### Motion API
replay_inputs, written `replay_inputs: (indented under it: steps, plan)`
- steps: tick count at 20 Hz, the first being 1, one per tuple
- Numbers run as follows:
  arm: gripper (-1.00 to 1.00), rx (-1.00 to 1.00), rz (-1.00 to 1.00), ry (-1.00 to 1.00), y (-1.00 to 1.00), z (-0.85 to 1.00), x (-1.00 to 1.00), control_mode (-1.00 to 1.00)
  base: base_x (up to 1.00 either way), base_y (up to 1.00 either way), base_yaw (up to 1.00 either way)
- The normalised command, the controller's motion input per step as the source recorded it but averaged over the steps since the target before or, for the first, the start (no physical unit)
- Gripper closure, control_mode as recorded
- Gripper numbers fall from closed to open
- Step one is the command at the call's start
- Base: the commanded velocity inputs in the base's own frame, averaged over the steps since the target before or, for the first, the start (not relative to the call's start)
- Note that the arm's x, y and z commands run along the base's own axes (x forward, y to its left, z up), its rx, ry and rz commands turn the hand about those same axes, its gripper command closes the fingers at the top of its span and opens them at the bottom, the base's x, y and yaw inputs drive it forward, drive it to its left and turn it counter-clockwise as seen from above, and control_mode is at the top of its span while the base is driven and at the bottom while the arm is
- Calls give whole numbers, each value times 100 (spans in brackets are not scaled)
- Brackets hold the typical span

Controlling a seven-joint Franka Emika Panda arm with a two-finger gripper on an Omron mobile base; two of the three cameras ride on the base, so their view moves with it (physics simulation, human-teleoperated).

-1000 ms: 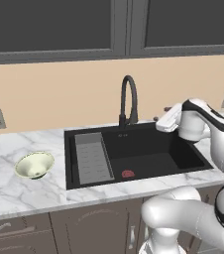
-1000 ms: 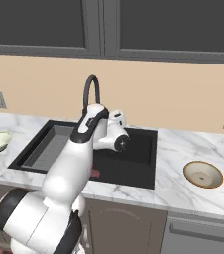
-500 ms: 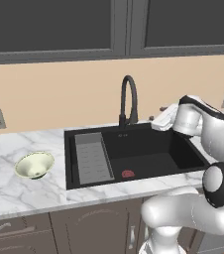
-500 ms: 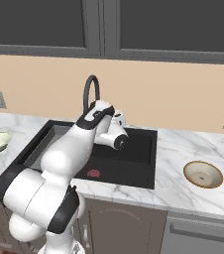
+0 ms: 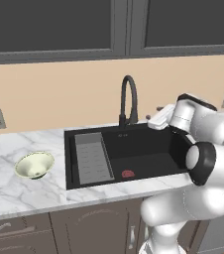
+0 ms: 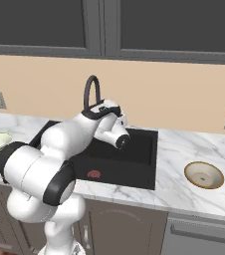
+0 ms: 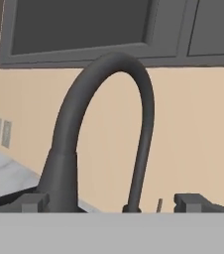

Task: Rinse each bowl for a few seconds and place them down in the sink or on the counter.

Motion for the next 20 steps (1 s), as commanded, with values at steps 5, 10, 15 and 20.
replay_inputs:
  steps: [5, 10, 15, 20]
  plan:
    - [-100, 1, 0, 0, 0, -7, 27, -100, 0, 0, 0]
    - [-100, 8, 5, 1, -1, -12, 15, -100, 0, 0, 0]
    - [-100, 10, 5, 0, 0, -9, 12, -100, 0, 0, 0]
    - [-100, 8, 2, 0, 0, -11, 23, -100, 0, 0, 0]
